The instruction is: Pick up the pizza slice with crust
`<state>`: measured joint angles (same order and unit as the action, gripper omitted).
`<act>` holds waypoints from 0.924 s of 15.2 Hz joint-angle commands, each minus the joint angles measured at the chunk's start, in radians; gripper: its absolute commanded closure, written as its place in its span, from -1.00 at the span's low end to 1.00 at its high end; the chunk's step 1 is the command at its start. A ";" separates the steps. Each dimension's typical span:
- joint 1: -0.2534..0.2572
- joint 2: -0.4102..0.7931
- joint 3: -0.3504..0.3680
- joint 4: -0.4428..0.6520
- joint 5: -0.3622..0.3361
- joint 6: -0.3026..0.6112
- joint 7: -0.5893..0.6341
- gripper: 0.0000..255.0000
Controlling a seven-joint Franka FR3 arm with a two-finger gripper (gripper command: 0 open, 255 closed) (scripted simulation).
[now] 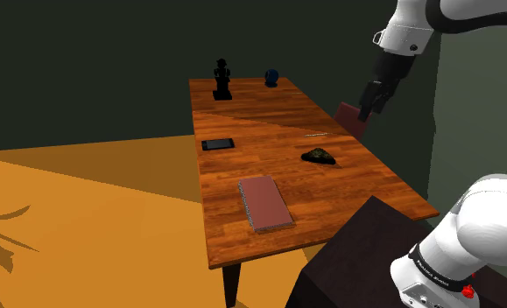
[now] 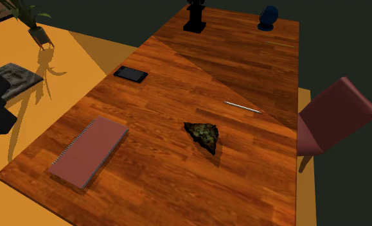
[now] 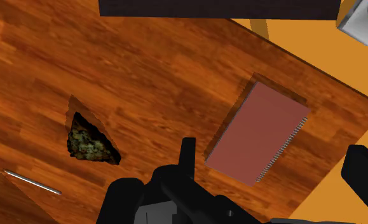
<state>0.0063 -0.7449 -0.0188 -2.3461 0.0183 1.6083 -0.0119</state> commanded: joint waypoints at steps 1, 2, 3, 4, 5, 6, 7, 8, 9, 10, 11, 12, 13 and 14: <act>0.000 0.000 0.000 0.000 0.000 0.000 0.000 -1.00; -0.005 0.007 -0.015 -0.020 -0.009 0.028 -0.019 -1.00; -0.009 0.016 -0.030 -0.039 -0.018 0.056 -0.037 -1.00; -0.014 0.026 -0.045 -0.057 -0.027 0.085 -0.056 -1.00; -0.019 0.038 -0.060 -0.073 -0.035 0.114 -0.074 -1.00; -0.024 0.052 -0.075 -0.088 -0.043 0.144 -0.093 -1.00; -0.028 0.067 -0.090 -0.101 -0.051 0.173 -0.111 -1.00; -0.033 0.084 -0.106 -0.113 -0.058 0.203 -0.129 -1.00; -0.038 0.102 -0.122 -0.124 -0.065 0.234 -0.148 -1.00; -0.042 0.122 -0.137 -0.134 -0.072 0.264 -0.167 -1.00; -0.046 0.144 -0.153 -0.142 -0.078 0.295 -0.185 -1.00; -0.050 0.167 -0.169 -0.148 -0.083 0.326 -0.204 -1.00; -0.053 0.192 -0.185 -0.153 -0.087 0.357 -0.223 -1.00; -0.056 0.218 -0.201 -0.156 -0.090 0.387 -0.243 -1.00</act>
<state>-0.0459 -0.5595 -0.2003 -2.4981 -0.0670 1.9557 -0.2310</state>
